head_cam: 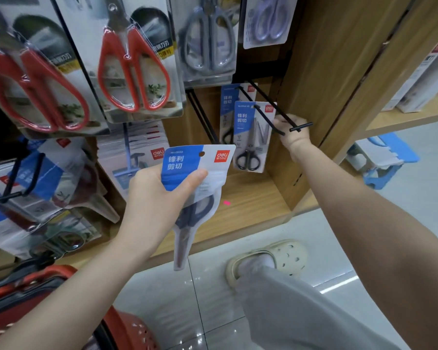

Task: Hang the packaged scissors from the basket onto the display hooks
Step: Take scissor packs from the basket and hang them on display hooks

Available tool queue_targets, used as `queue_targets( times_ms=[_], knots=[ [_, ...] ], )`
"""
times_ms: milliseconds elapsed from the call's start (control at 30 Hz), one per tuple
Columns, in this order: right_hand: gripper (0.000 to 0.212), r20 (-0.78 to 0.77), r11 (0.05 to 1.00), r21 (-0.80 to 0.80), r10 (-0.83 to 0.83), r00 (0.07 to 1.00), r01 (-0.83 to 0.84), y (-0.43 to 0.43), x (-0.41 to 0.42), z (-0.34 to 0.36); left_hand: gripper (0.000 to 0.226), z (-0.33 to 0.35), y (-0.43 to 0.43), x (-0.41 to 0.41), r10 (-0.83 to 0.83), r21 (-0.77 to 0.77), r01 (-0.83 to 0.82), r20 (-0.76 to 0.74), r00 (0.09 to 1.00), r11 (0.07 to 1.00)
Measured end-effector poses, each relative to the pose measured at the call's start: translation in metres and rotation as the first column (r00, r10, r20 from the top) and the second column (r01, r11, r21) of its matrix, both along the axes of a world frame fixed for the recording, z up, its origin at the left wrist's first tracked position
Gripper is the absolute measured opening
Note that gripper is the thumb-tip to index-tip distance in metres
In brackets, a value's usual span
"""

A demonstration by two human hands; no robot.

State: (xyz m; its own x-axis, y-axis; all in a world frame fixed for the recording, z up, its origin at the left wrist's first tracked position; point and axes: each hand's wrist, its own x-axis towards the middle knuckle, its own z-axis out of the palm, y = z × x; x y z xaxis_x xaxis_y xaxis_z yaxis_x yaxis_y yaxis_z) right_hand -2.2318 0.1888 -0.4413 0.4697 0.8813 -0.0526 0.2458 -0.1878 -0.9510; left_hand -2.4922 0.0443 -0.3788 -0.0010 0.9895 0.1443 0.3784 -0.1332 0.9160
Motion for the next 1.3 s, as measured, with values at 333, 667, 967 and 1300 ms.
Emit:
queue_targets(
  times_ms=[333, 667, 967, 1300],
  knots=[
    [0.026, 0.458, 0.919, -0.160, 0.393, 0.797, -0.361, -0.125, -0.060, 0.029, 0.017, 0.014, -0.031, -0.012, 0.042, -0.070, -0.035, 0.111, 0.993, 0.997],
    [0.003, 0.058, 0.753, 0.210, 0.627, 0.777, -0.624, -0.213, -0.149, 0.124, 0.022, 0.035, -0.088, -0.039, -0.021, 0.049, 0.012, 0.173, 0.985, 0.999],
    [0.017, 0.305, 0.681, 0.219, 0.632, 0.713, -0.698, -0.228, -0.206, 0.128, 0.019, 0.034, -0.117, -0.099, 0.132, 0.236, -0.126, -0.010, 0.991, 0.964],
    [0.016, 0.166, 0.652, 0.424, 0.627, 0.761, -0.629, -0.196, -0.281, 0.153, 0.014, 0.063, -0.094, -0.180, 0.206, 0.403, -0.144, -0.113, 0.972, 0.904]
  ],
)
